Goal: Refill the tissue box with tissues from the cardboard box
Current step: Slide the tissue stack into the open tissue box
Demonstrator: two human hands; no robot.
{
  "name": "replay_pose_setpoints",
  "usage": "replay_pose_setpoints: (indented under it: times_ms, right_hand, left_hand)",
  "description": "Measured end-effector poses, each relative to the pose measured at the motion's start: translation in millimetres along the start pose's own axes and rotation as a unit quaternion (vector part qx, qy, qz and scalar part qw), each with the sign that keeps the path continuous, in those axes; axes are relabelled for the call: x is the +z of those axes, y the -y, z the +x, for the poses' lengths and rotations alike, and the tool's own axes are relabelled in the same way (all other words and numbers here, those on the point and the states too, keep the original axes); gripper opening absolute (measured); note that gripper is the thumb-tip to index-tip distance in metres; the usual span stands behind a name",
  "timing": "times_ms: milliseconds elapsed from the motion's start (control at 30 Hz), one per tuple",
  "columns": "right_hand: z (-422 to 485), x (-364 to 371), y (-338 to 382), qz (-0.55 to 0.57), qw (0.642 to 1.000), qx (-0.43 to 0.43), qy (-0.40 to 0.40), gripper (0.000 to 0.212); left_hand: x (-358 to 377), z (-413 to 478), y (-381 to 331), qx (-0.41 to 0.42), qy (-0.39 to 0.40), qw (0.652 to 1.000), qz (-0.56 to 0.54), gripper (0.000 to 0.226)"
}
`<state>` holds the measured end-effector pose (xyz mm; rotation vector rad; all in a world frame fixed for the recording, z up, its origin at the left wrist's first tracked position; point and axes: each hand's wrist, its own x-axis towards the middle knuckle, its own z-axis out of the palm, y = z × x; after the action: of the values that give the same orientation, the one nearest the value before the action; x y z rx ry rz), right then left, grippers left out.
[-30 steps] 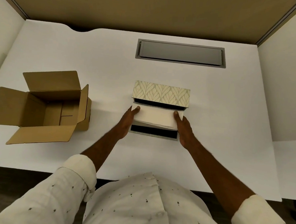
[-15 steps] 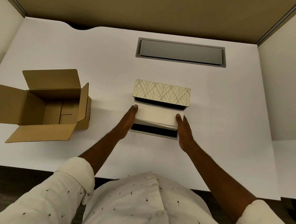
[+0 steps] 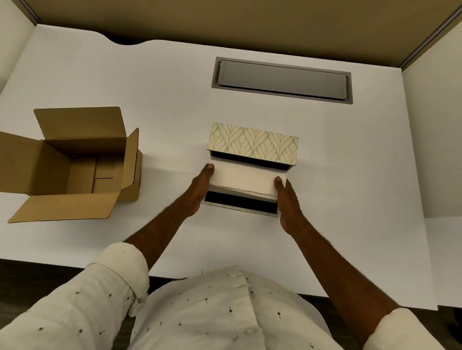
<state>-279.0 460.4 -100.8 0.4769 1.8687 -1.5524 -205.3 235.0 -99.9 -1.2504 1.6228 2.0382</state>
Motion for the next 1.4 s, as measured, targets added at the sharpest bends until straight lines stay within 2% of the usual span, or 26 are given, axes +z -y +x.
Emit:
replay_pose_setpoints:
  times_ms: [167,400,667,933,1067,1133,1200,1233,1267,1333,1367,1400]
  right_hand:
    - [3.7,-0.3,1.9,-0.008,1.000,0.001,0.005,0.065]
    - [4.7,1.3,0.3,0.006,1.000,0.004,-0.004,0.067]
    - [4.3,-0.8,1.2,0.022,1.000,0.017,-0.013,0.067]
    - [4.0,-0.3,1.1,0.017,1.000,0.014,-0.010,0.066]
    - [2.1,-1.6,2.0,0.032,0.999,0.003,-0.013,0.066]
    - [1.3,-3.1,4.8,0.026,0.998,-0.013,-0.047,0.067]
    - [-2.4,-5.5,10.3,0.025,0.991,-0.045,-0.120,0.063]
    - [-5.7,-7.0,14.6,0.025,0.983,-0.075,-0.166,0.058]
    - [-9.2,-8.5,19.6,0.015,0.970,-0.121,-0.210,0.052]
    - [-13.1,-11.6,30.4,-0.038,0.932,-0.238,-0.270,0.043]
    - [-13.3,-12.5,37.2,-0.072,0.914,-0.290,-0.274,0.041]
    - [-12.9,-12.6,45.4,-0.112,0.898,-0.338,-0.260,0.041]
  left_hand:
    - [-1.9,1.0,5.1,0.007,-0.001,1.000,-0.013,0.062]
    - [-3.0,2.0,3.9,0.022,0.012,0.999,0.032,0.060]
    - [-0.8,0.9,-0.5,0.018,0.012,1.000,0.023,0.059]
    - [-0.6,-2.7,-2.2,0.024,0.022,0.998,0.060,0.059]
    - [-4.3,-7.6,-3.0,0.052,0.030,0.996,0.059,0.066]
    - [-5.8,-13.3,-0.1,0.089,0.011,0.990,0.111,0.073]
    - [-5.8,-25.0,6.6,0.162,-0.043,0.969,0.181,0.075]
    - [-5.9,-32.1,11.6,0.221,-0.077,0.949,0.213,0.072]
    - [-6.6,-38.5,17.2,0.300,-0.110,0.913,0.254,0.066]
    - [-6.9,-47.5,26.1,0.465,-0.135,0.793,0.369,0.050]
    - [-5.2,-49.7,29.6,0.521,-0.112,0.734,0.422,0.046]
    - [-2.0,-51.8,32.2,0.552,-0.076,0.688,0.465,0.045]
